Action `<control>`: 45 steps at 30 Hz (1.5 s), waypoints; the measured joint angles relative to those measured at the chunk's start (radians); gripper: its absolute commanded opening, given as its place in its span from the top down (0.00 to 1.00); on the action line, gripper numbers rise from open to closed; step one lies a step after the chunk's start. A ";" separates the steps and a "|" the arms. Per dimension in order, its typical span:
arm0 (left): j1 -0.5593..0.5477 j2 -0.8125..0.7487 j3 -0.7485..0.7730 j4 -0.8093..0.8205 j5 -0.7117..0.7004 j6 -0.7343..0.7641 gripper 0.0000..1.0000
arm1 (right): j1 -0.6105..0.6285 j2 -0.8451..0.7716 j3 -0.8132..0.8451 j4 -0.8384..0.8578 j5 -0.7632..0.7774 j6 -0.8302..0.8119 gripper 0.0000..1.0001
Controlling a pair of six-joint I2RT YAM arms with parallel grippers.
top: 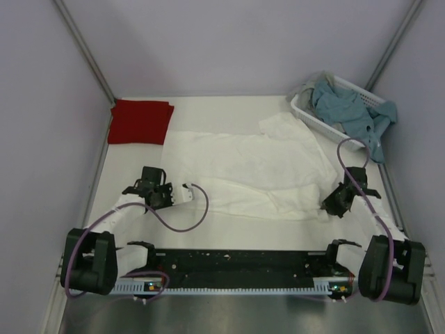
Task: Fold and stack the t-shirts
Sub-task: Fold the flattened tshirt in 1/3 of the way
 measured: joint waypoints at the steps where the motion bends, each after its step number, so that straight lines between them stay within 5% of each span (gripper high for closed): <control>1: 0.000 -0.005 0.000 -0.009 -0.010 -0.002 1.00 | -0.002 0.009 0.002 0.019 -0.006 -0.006 1.00; 8: 0.000 -0.085 -0.001 -0.196 -0.048 -0.064 1.00 | 0.000 0.230 0.136 0.157 -0.140 -0.113 1.00; 11: 0.000 -0.118 -0.004 -0.288 -0.051 -0.119 1.00 | 0.006 0.311 0.218 0.168 -0.169 -0.159 0.67; 13: 0.000 -0.135 -0.005 -0.330 -0.048 -0.151 1.00 | 0.010 0.332 0.257 0.155 -0.142 -0.182 0.55; 18: 0.000 -0.140 -0.006 -0.359 -0.055 -0.213 1.00 | -0.008 0.306 0.312 0.070 -0.019 -0.226 0.48; 27: 0.000 -0.118 -0.006 -0.317 -0.074 -0.237 1.00 | -0.018 0.020 0.259 -0.051 0.016 -0.195 0.49; 32: 0.000 -0.114 -0.006 -0.306 -0.082 -0.237 1.00 | -0.018 0.009 0.190 -0.065 -0.031 -0.166 0.50; 35: 0.000 -0.114 -0.006 -0.290 -0.096 -0.237 1.00 | -0.018 0.047 0.146 -0.034 -0.050 -0.155 0.66; 39: 0.000 -0.114 -0.005 -0.270 -0.110 -0.237 1.00 | -0.019 0.121 0.102 -0.015 -0.045 -0.138 1.00; 45: 0.000 -0.114 -0.005 -0.249 -0.160 -0.230 1.00 | -0.084 0.099 0.062 0.010 -0.001 -0.108 1.00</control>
